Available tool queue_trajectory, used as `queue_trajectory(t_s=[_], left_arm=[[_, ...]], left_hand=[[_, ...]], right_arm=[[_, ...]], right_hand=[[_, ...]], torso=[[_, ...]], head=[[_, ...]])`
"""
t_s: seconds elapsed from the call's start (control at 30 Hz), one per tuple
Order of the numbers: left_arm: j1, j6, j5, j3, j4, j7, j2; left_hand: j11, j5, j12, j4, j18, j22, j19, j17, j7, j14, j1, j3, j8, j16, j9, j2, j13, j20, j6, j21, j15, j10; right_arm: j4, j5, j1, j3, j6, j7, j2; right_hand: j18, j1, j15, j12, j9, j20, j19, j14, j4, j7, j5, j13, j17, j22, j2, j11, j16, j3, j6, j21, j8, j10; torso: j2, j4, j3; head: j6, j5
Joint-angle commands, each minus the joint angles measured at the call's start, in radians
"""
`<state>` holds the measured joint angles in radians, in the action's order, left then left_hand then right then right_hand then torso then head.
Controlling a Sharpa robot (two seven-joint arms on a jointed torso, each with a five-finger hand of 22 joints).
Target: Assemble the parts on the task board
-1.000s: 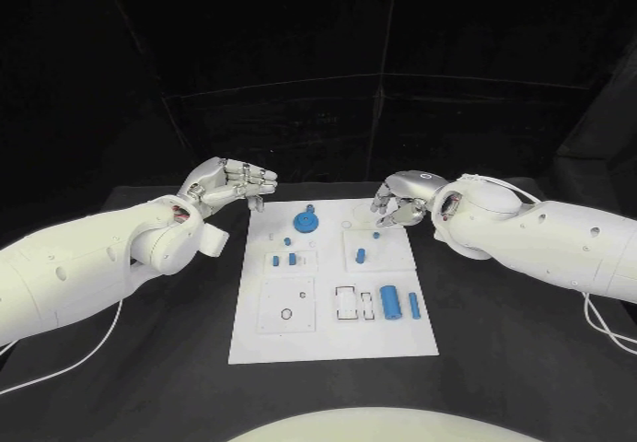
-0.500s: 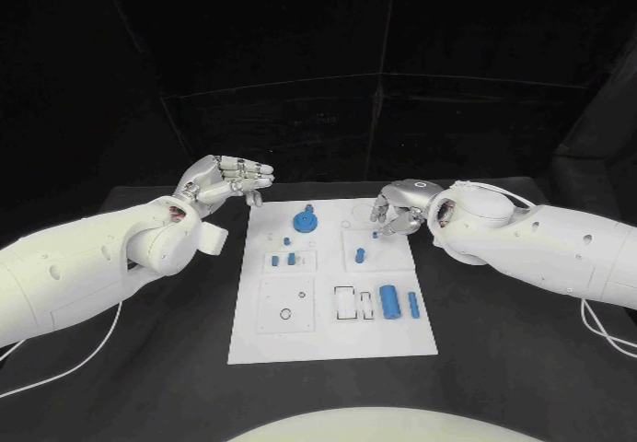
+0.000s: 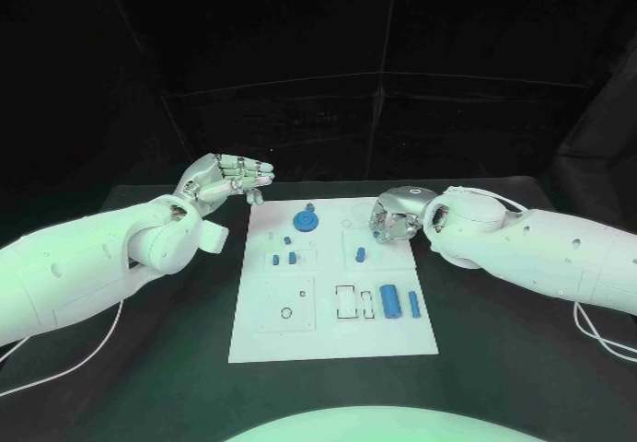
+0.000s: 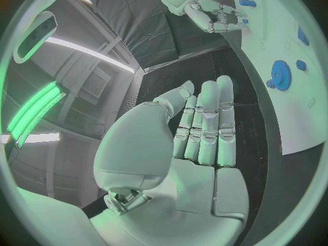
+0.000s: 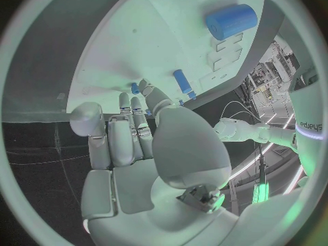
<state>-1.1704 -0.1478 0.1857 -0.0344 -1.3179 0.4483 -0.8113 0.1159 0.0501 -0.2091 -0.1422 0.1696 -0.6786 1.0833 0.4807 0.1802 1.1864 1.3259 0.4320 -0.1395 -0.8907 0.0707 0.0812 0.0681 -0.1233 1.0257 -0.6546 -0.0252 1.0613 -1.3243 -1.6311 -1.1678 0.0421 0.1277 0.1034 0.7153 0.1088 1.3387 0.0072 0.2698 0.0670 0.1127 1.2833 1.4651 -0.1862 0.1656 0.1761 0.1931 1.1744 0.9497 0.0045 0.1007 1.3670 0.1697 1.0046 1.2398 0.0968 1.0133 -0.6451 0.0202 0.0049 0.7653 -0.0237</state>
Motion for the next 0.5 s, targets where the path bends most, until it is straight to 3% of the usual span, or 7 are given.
queue_trajectory(t_s=[0.03, 0.3, 0.5], left_arm=[[-0.001, 0.002, -0.009, 0.001, 0.000, 0.021, 0.002], [-0.001, 0.002, -0.009, 0.001, 0.001, 0.020, 0.004], [-0.001, 0.004, -0.009, 0.001, 0.001, 0.020, 0.005]], left_hand=[[-0.002, -0.002, -0.007, 0.000, 0.014, 0.002, -0.008, -0.002, 0.002, -0.009, 0.001, -0.004, -0.002, 0.002, 0.000, -0.007, 0.001, 0.000, 0.007, 0.004, 0.001, 0.008], [-0.002, -0.002, -0.007, 0.000, 0.014, 0.002, -0.008, -0.002, 0.002, -0.009, 0.002, -0.004, -0.002, 0.002, 0.001, -0.008, 0.001, 0.000, 0.007, 0.004, 0.001, 0.008], [-0.002, -0.001, -0.008, 0.001, 0.014, 0.002, -0.008, -0.004, 0.002, -0.009, 0.002, -0.005, -0.003, 0.003, 0.001, -0.010, 0.001, 0.000, 0.008, 0.005, 0.001, 0.008]], right_arm=[[0.004, -0.009, 0.001, 0.000, -0.018, 0.000, -0.005], [0.017, -0.009, 0.006, 0.000, -0.040, 0.003, -0.015], [0.023, -0.008, 0.009, 0.000, -0.057, 0.003, -0.022]], right_hand=[[0.011, 0.009, 0.004, -0.004, 0.001, 0.006, 0.004, 0.034, -0.004, 0.003, -0.016, -0.011, 0.002, 0.003, 0.009, -0.001, -0.001, 0.018, 0.007, 0.003, -0.006, 0.015], [0.010, 0.009, 0.001, -0.001, 0.003, 0.003, 0.006, 0.034, -0.017, 0.000, -0.036, -0.038, 0.001, 0.008, 0.027, -0.007, 0.000, 0.069, 0.034, 0.008, -0.002, 0.045], [0.010, -0.005, -0.003, -0.003, 0.002, -0.001, 0.007, 0.034, -0.026, -0.004, -0.038, -0.065, 0.000, 0.011, 0.024, -0.011, 0.001, 0.113, 0.053, 0.011, -0.003, 0.068]], torso=[[0.000, -0.0003, 0.0005], [0.000, 0.0005, -0.0008], [0.000, 0.0009, -0.0008]], head=[[0.001, 0.002], [0.004, 0.001], [0.007, 0.003]])
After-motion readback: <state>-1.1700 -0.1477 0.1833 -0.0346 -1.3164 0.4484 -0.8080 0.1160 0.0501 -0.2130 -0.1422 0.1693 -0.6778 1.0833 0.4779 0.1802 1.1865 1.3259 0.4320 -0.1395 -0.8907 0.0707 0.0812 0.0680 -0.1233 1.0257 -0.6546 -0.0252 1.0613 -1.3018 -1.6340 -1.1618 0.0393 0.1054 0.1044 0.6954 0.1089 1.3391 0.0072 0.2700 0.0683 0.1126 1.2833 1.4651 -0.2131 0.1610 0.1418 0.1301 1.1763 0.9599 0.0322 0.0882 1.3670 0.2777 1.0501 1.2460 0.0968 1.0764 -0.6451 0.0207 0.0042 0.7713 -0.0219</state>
